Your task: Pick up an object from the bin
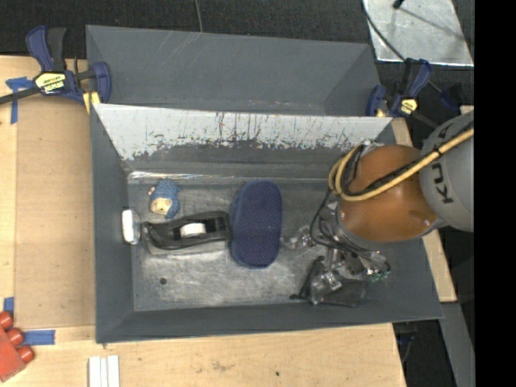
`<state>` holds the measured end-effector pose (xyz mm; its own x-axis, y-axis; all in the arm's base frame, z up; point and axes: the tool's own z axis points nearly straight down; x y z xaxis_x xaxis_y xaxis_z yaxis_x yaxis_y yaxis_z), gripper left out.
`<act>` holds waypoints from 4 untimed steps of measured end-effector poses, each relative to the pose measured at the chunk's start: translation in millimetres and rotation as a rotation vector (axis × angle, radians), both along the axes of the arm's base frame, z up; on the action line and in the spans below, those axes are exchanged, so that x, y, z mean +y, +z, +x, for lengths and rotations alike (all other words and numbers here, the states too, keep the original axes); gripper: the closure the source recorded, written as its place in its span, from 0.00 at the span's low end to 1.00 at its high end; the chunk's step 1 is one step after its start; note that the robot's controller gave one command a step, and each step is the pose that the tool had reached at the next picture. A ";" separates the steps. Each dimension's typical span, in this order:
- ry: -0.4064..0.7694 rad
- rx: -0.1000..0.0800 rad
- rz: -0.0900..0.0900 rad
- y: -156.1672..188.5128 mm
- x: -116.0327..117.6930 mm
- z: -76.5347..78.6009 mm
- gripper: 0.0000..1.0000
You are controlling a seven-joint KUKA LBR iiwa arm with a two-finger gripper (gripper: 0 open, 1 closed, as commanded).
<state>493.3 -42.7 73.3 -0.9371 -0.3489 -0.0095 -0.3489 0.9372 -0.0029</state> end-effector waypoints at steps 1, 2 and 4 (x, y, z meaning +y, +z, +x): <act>-0.188 0.004 -0.003 27.9 -92.0 -1.9 0.00; -0.221 0.009 0.002 26.7 -54.5 -8.2 0.00; -0.221 0.000 0.001 1.9 -56.1 -5.2 0.00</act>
Offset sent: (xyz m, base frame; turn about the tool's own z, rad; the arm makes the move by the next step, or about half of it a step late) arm -0.0027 -0.0878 0.0267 0.1797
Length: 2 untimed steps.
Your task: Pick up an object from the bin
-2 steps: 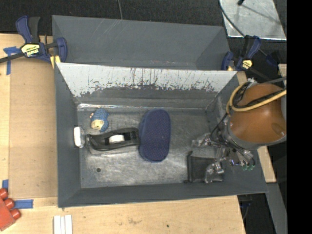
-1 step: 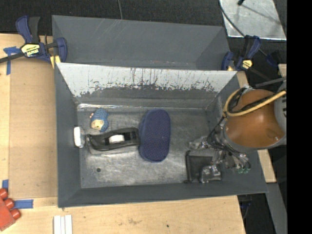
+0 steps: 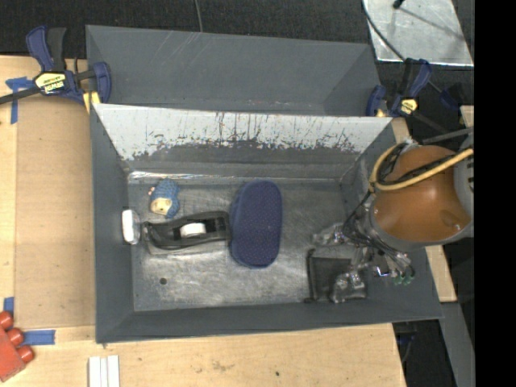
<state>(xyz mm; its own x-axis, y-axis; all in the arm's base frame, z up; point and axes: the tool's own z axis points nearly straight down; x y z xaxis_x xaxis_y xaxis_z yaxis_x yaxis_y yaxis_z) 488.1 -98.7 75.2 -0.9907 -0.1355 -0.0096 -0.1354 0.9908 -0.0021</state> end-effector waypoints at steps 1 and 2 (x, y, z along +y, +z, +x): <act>0.000 -0.009 -0.001 2.1 -0.1 2.7 1.00; -0.002 -0.001 -0.002 90.9 -0.7 5.7 1.00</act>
Offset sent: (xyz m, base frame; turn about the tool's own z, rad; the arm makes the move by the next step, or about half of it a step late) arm 0.0000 0.0000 0.0000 0.0000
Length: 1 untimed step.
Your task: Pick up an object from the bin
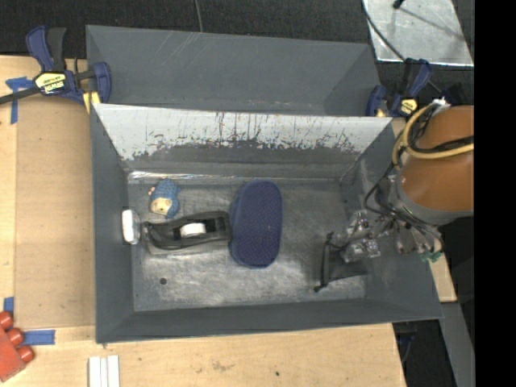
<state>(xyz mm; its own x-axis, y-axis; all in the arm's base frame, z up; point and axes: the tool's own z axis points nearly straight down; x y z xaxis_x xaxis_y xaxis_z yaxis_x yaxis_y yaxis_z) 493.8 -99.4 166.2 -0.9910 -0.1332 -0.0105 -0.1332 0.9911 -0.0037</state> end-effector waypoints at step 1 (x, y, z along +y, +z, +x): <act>-0.002 0.004 0.001 20.0 -0.5 1.4 1.00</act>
Offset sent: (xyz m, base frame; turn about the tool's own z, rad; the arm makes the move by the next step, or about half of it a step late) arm -0.0002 0.0000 0.0183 0.0000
